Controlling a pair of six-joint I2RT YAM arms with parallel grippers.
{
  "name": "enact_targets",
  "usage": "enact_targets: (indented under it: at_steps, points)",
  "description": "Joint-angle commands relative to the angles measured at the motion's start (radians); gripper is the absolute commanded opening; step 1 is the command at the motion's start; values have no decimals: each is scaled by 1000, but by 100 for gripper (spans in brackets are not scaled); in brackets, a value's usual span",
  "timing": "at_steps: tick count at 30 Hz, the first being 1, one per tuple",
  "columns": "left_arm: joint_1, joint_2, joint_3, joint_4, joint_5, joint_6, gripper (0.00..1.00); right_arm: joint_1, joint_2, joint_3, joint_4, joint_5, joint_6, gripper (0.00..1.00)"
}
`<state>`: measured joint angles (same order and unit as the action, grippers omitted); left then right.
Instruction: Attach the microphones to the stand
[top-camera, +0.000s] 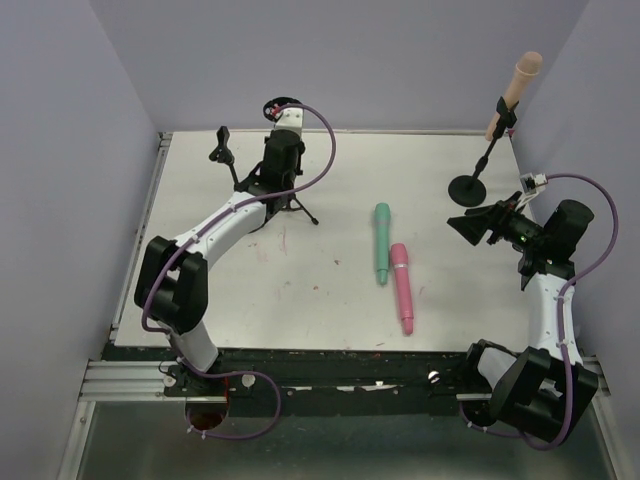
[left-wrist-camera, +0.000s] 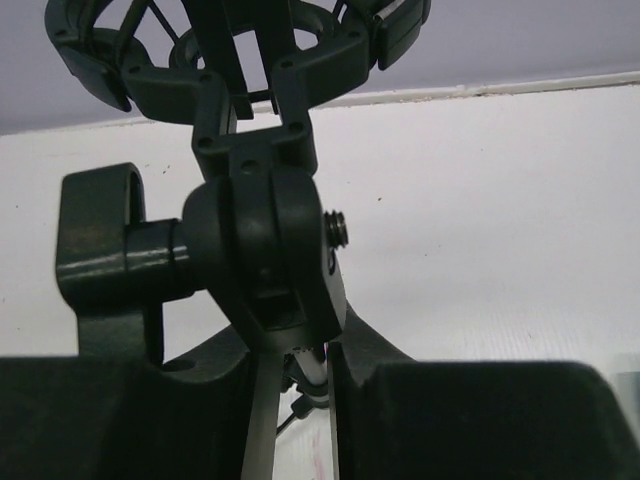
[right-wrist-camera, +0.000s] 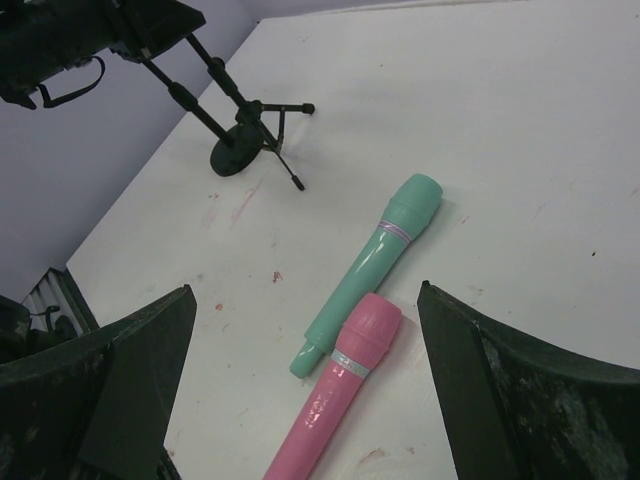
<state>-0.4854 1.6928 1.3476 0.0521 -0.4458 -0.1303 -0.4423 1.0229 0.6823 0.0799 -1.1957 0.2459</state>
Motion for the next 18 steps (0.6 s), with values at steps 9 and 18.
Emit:
enact_targets:
  at_steps: [9, 18]
  points:
    - [8, -60, -76, 103, 85, 104, 0, -4, 6, 33, -20, -28, -11, 100]
    - [7, -301, -254, 138, 621, 170, 0, -4, 5, 31, -22, -30, -14, 100]
